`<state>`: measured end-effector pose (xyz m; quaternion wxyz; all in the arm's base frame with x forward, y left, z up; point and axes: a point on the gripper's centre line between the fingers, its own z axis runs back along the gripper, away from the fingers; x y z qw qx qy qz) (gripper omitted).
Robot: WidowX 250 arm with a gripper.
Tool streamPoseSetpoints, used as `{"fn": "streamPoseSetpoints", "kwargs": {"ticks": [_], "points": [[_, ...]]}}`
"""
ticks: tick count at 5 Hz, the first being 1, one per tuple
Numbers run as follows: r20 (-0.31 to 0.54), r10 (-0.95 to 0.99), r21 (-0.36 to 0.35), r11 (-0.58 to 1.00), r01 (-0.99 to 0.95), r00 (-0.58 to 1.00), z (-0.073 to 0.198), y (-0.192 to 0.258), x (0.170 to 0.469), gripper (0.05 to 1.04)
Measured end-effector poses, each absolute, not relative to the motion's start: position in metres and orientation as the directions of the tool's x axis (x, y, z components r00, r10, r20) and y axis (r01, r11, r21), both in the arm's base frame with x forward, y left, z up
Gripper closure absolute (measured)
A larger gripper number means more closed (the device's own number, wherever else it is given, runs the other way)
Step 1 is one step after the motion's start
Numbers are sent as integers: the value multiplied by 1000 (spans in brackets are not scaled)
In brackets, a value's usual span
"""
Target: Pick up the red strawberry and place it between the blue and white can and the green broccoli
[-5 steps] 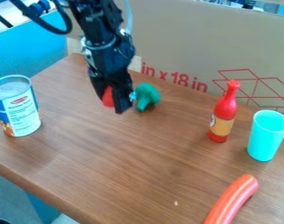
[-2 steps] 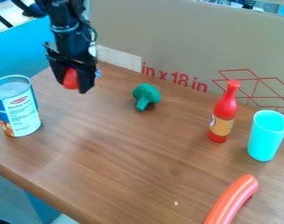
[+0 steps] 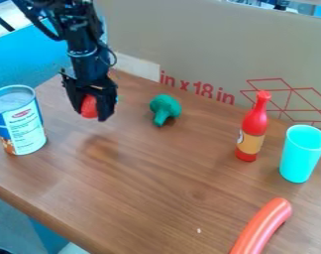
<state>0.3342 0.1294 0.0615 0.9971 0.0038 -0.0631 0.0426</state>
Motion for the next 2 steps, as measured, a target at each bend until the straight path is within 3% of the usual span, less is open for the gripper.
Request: {"fn": "streamPoseSetpoints", "kwargs": {"ticks": [2], "points": [[106,117,-33,993,-114,987,38,124,350,272]]}}
